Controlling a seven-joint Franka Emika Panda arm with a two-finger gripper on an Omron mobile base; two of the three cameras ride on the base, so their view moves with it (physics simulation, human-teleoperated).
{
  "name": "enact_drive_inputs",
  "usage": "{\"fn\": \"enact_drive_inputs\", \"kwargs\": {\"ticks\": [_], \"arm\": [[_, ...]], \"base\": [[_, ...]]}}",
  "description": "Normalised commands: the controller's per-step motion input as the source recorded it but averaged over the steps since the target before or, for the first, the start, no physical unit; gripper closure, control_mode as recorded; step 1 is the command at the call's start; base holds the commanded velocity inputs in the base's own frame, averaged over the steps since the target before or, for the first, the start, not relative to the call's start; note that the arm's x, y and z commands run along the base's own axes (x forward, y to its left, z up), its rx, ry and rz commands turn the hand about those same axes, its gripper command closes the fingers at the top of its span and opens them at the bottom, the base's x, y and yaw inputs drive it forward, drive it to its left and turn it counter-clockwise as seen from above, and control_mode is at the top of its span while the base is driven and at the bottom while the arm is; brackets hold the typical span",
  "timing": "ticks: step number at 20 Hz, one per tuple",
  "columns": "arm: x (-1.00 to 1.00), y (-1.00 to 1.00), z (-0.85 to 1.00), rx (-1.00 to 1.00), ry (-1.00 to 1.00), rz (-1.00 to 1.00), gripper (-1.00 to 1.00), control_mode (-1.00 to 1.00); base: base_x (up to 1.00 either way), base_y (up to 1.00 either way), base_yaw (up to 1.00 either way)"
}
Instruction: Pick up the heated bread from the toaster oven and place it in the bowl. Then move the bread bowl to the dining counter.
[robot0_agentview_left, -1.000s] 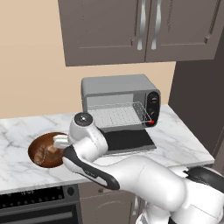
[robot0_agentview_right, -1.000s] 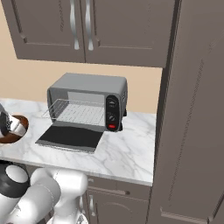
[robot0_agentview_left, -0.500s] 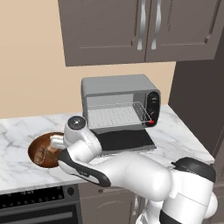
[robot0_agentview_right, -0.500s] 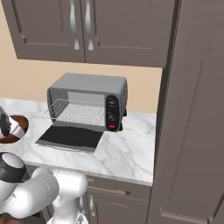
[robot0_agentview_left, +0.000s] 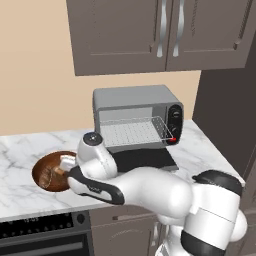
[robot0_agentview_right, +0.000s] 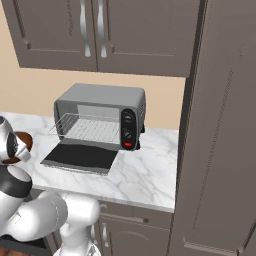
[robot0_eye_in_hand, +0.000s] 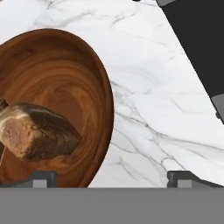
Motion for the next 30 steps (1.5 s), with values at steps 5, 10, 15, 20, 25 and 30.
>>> {"fn": "enact_drive_inputs", "kwargs": {"ticks": [5, 10, 15, 20, 25, 30], "arm": [[0.08, -0.05, -0.12, 0.00, 0.03, 0.00, -1.00, -1.00], [0.26, 0.02, -0.04, 0.00, 0.01, 0.00, -1.00, -1.00], [0.33, 0.13, -0.20, 0.00, 0.00, -0.02, 1.00, -1.00], [0.06, 0.01, -0.03, 0.00, 0.00, 0.00, 1.00, -1.00], [-0.08, 0.00, 0.03, 0.00, -0.01, 0.00, 1.00, -1.00], [-0.43, -0.07, 0.51, 0.00, -0.09, -0.07, 1.00, -1.00]], "base": [[0.00, 0.00, 0.00], [0.00, 0.00, 0.00], [0.00, 0.00, 0.00], [0.00, 0.00, 0.00], [0.00, 0.00, 0.00], [0.00, 0.00, 0.00]]}}
